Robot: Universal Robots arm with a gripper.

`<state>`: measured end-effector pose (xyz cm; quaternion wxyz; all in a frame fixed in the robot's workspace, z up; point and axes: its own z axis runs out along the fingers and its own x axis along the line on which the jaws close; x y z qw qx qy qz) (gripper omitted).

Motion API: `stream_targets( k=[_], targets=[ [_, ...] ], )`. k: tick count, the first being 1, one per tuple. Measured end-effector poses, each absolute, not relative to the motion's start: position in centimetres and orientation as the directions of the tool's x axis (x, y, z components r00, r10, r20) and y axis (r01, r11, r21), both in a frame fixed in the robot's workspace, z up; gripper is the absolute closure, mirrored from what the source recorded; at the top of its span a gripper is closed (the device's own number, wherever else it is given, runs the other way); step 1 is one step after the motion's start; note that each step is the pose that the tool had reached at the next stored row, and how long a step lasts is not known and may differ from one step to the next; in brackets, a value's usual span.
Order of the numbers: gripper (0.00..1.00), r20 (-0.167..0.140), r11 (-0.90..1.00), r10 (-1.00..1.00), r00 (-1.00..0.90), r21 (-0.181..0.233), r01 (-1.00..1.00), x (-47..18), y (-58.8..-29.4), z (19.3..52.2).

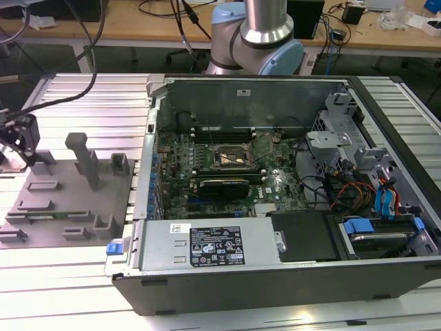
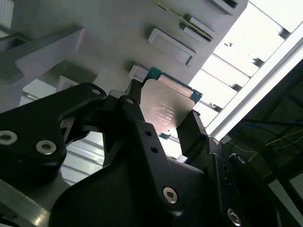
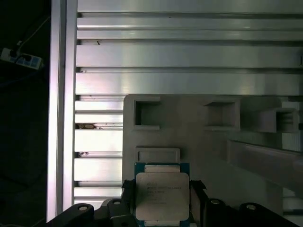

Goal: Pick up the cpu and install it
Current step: 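Pick up the cpu and move it towards the insertion slot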

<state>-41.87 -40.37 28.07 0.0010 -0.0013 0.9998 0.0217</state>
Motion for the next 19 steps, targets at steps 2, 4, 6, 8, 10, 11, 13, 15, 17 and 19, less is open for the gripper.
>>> stream_targets(
  k=[2,4,6,8,10,11,13,15,17,19],
  targets=[
    [0.45,-0.002,0.999,-0.003,-1.0,0.043,-0.003,-41.9,-40.4,28.4],
    [0.45,-0.002,0.999,-0.003,-1.0,0.043,-0.003,-41.9,-40.3,28.8],
    [0.45,-0.002,0.999,-0.003,-1.0,0.043,-0.003,-41.9,-40.3,29.4],
    [0.45,-0.002,0.999,-0.003,-1.0,0.043,-0.003,-41.9,-40.3,29.9],
    [0.45,-0.002,0.999,-0.003,-1.0,0.043,-0.003,-41.9,-40.2,31.7],
    [0.45,-0.002,0.999,-0.002,-1.0,0.043,-0.003,-41.9,-40.1,32.7],
    [0.45,-0.002,0.999,-0.002,-1.0,0.043,-0.003,-41.9,-40.1,33.8],
    [0.45,-0.002,0.999,-0.002,-1.0,0.044,-0.003,-41.9,-40.1,33.8],
    [0.45,-0.002,0.999,-0.002,-1.0,0.043,-0.003,-41.9,-40.1,33.8],
    [0.45,-0.002,0.999,-0.002,-1.0,0.043,-0.003,-41.8,-40.1,34.0]
  ],
)
